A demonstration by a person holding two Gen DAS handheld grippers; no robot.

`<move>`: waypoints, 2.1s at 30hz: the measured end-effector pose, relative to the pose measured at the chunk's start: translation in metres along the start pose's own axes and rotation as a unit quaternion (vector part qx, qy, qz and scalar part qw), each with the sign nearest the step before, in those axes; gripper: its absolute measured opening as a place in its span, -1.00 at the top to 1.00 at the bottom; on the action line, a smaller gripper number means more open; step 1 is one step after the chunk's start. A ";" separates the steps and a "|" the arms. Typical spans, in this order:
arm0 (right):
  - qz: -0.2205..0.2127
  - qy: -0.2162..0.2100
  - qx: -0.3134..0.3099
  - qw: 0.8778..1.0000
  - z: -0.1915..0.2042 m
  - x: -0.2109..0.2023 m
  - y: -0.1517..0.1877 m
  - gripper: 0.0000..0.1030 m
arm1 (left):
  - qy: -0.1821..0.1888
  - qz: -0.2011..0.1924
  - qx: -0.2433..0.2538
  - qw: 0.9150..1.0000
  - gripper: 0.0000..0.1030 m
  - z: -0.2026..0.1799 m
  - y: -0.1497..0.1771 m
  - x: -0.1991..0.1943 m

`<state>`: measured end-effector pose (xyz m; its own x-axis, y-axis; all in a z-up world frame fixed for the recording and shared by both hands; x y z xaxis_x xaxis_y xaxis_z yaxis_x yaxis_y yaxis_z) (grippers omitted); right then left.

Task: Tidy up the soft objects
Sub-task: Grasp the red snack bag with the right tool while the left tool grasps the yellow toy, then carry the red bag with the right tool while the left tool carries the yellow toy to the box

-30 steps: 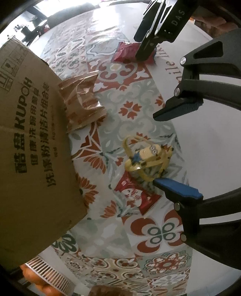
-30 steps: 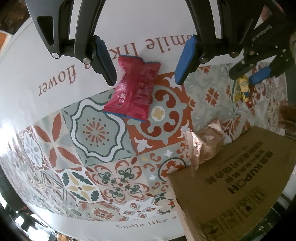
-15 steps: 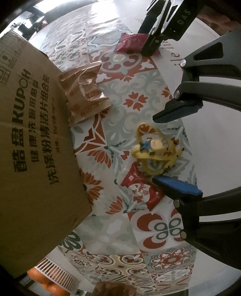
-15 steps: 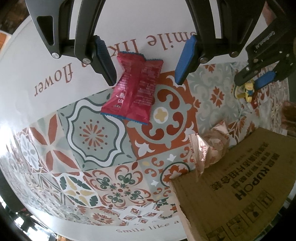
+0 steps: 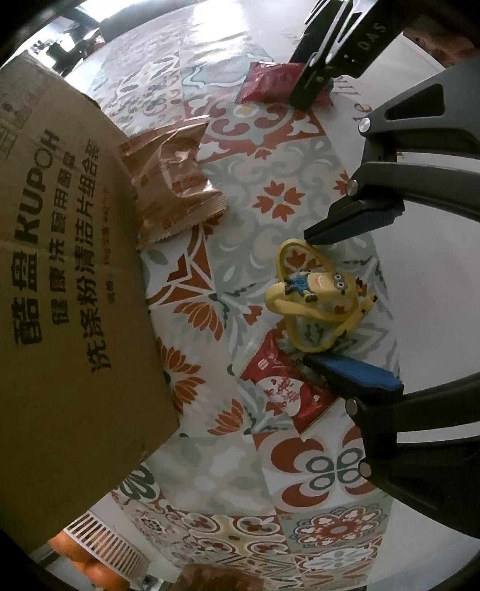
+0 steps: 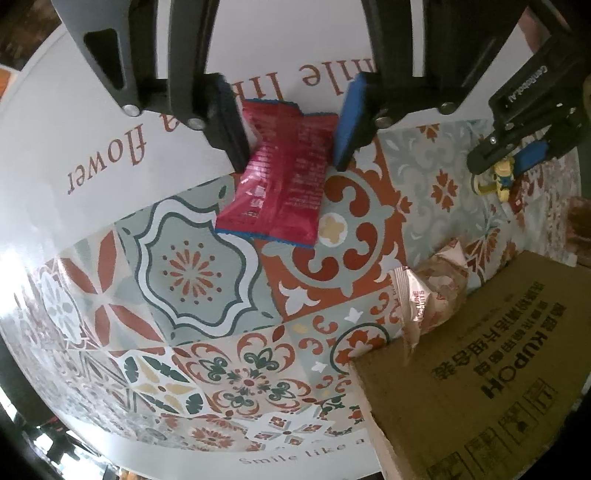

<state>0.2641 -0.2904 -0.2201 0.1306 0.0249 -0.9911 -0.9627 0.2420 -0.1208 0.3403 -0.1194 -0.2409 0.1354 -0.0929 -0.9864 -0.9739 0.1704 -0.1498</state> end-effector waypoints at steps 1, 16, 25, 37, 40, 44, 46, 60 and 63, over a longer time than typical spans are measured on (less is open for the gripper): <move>-0.001 -0.003 0.000 1.000 0.000 0.000 0.000 0.11 | 0.002 -0.001 0.001 1.000 -0.12 -0.001 0.001 -0.001; -0.036 -0.025 -0.010 0.999 0.000 -0.032 0.000 0.18 | 0.029 -0.024 -0.001 0.999 -0.11 -0.002 0.033 -0.040; -0.093 -0.025 -0.031 0.995 0.012 -0.076 -0.002 0.18 | 0.057 -0.059 -0.012 0.997 0.24 0.004 0.046 -0.082; -0.133 -0.040 -0.045 0.989 0.029 -0.113 -0.002 0.18 | 0.087 -0.081 -0.023 0.993 0.29 0.002 0.035 -0.110; -0.140 -0.044 -0.049 0.988 0.030 -0.119 -0.004 0.18 | 0.088 -0.096 -0.021 0.991 0.29 0.003 0.034 -0.120; -0.161 -0.047 -0.058 0.984 0.034 -0.135 -0.005 0.18 | 0.090 -0.119 -0.021 0.989 0.29 0.005 0.034 -0.138; -0.172 -0.047 -0.061 0.982 0.036 -0.142 -0.006 0.18 | 0.091 -0.130 -0.020 0.987 0.29 0.005 0.033 -0.146; -0.242 -0.064 -0.096 0.963 0.050 -0.195 -0.022 0.19 | 0.110 -0.202 -0.017 0.973 0.29 0.005 0.026 -0.202; -0.251 -0.066 -0.103 0.960 0.053 -0.200 -0.027 0.19 | 0.111 -0.214 -0.017 0.970 0.29 0.006 0.023 -0.210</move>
<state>0.2764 -0.2507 -0.0160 0.6060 0.0821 -0.7912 -0.7954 0.0597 -0.6031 0.2903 -0.0898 -0.0372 0.4892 -0.3580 -0.7953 -0.8434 0.0379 -0.5359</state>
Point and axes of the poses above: each gripper's, at about its wrist camera, not at the fingertips, and x roughly the way its jaws point, z to its left, y to its underside, the point moved 3 cm from there along x, roughly the way its jaws point, and after that the axes turned 11 degrees about -x, right-handed, at the moved point
